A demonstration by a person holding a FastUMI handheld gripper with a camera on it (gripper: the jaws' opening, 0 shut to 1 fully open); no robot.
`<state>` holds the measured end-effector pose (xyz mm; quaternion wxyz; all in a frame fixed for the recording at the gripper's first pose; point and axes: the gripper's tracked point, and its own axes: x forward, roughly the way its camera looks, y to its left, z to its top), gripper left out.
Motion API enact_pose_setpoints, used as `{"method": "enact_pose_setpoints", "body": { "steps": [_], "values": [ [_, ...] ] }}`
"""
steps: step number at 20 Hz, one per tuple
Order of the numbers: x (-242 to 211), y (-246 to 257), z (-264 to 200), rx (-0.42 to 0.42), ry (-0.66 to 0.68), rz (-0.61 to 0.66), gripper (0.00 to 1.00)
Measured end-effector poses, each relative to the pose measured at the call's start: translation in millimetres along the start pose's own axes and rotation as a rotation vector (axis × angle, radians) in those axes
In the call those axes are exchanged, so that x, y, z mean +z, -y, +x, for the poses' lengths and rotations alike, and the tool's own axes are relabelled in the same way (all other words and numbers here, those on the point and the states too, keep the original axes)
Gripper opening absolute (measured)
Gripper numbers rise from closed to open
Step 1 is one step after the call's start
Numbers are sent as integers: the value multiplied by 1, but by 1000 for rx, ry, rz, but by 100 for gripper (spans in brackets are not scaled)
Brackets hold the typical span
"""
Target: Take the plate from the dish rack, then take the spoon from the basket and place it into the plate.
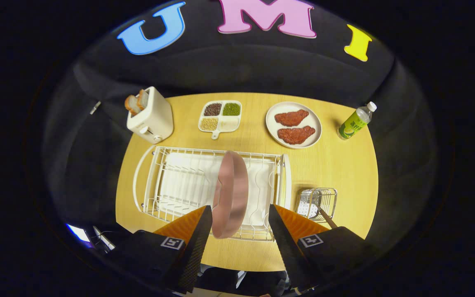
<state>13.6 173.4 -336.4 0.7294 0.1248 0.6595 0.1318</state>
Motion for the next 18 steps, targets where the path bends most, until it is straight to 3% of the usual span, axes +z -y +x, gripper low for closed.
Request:
{"method": "enact_pose_setpoints", "body": {
  "steps": [3,7,9,11,18],
  "values": [
    [0,-7,33,-34,-83,14,85],
    [-6,-11,62,-98,-164,-12,76],
    [-8,-2,69,-157,-179,-23,59],
    [-9,2,70,-175,-191,-10,32],
    [-1,14,45,-143,-163,38,26]
  ]
}}
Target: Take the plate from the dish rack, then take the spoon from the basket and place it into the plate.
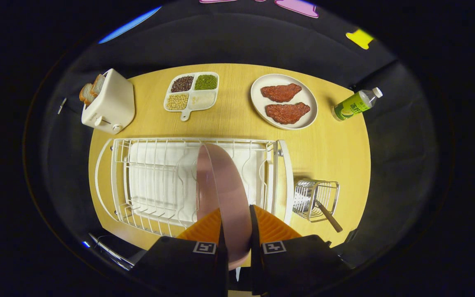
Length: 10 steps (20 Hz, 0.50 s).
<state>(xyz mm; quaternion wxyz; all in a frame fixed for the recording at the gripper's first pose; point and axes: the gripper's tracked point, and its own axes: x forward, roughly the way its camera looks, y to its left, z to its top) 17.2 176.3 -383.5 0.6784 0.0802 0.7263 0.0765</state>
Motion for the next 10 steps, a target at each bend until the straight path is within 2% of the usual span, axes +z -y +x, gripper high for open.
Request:
{"method": "enact_pose_setpoints", "body": {
  "steps": [1,5,8,10],
  "values": [
    [0,7,-8,-3,14,0,26],
    [-3,-4,-45,203,33,98,25],
    [-17,-1,-74,303,91,108,25],
    [-43,-5,-84,376,109,134,26]
  ]
}}
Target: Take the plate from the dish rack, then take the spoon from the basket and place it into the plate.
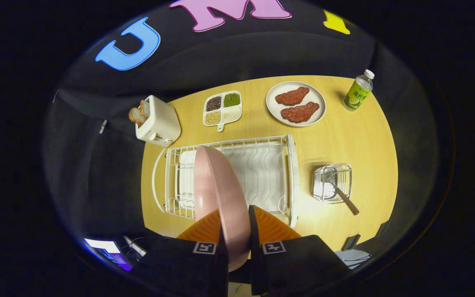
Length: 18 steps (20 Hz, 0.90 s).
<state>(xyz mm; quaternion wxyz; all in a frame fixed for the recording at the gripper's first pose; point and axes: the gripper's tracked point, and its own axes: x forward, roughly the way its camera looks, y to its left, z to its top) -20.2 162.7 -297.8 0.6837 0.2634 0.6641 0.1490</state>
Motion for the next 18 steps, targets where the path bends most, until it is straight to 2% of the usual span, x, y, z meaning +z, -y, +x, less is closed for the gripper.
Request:
{"method": "enact_pose_setpoints", "body": {
  "steps": [3,7,11,15,18],
  "values": [
    [-50,5,-6,61,19,34,26],
    [-125,28,6,32,19,27,25],
    [-185,40,47,11,-41,72,25],
    [-208,59,91,-42,-55,73,25],
    [-210,54,107,-23,-51,72,25]
  ]
}}
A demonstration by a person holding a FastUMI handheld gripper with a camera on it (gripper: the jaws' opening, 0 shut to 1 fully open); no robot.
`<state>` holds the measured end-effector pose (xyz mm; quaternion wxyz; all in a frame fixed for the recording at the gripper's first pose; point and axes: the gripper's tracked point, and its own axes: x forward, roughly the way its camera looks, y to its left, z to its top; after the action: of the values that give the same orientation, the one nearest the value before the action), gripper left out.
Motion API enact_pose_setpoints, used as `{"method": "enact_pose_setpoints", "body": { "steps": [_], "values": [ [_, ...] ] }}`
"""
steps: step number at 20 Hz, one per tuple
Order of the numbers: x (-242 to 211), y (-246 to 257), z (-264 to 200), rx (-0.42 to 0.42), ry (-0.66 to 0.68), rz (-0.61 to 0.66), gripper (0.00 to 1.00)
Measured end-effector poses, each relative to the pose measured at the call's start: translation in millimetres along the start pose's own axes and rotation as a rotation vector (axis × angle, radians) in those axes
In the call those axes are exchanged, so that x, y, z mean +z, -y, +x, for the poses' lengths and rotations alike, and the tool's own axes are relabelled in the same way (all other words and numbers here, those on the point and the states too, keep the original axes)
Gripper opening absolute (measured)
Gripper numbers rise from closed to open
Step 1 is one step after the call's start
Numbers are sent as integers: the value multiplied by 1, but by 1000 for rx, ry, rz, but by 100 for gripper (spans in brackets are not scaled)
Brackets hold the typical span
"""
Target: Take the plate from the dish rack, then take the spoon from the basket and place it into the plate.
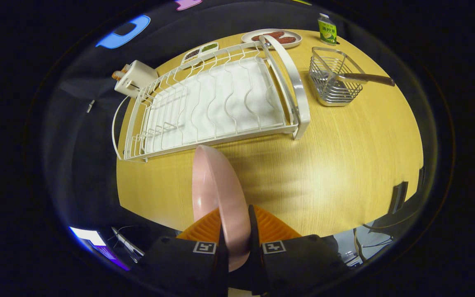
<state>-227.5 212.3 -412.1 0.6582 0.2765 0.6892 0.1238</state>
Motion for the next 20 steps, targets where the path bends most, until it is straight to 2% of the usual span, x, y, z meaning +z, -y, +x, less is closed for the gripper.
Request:
{"method": "enact_pose_setpoints", "body": {
  "steps": [3,5,8,12,14,15,16,19,20],
  "values": [
    [-3,-9,11,29,2,-15,25],
    [-4,0,25,-5,14,-47,34],
    [-8,-5,39,44,24,22,44],
    [-6,16,49,-21,53,-21,54],
    [-3,27,52,-44,59,-26,53],
    [-2,28,48,-44,60,-25,56],
    [1,28,43,-42,75,-29,63],
    [19,26,14,-31,159,-89,65],
    [26,24,-1,-19,201,-108,69]
  ]
}}
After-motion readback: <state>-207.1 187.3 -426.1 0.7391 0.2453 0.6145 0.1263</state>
